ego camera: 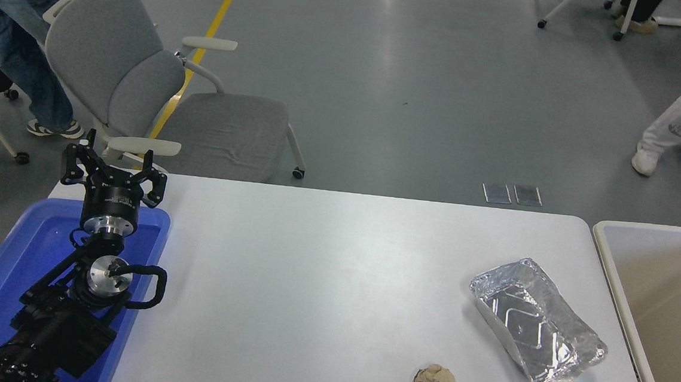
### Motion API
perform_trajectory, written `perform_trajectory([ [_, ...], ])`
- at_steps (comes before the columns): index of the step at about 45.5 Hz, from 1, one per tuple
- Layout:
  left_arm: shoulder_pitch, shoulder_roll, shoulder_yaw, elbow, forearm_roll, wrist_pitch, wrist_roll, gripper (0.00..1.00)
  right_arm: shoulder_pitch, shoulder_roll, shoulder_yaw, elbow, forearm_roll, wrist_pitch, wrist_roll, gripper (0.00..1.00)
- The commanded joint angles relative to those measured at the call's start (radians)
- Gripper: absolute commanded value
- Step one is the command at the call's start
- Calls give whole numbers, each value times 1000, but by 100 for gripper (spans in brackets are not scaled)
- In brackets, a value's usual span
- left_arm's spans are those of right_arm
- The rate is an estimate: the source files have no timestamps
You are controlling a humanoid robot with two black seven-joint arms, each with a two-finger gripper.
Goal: Pick up paper cup place in dustbin
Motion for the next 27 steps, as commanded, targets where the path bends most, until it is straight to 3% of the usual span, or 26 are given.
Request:
perform_trajectory([
  [1,0,0,0,0,0,0,0,99,-275,200,266,-351,11,23,2,0],
  [17,0,0,0,0,0,0,0,99,-567,248,581,-354,17,210,7,0],
  [27,0,0,0,0,0,0,0,99,-677,305,613,-354,15,268,56,0],
])
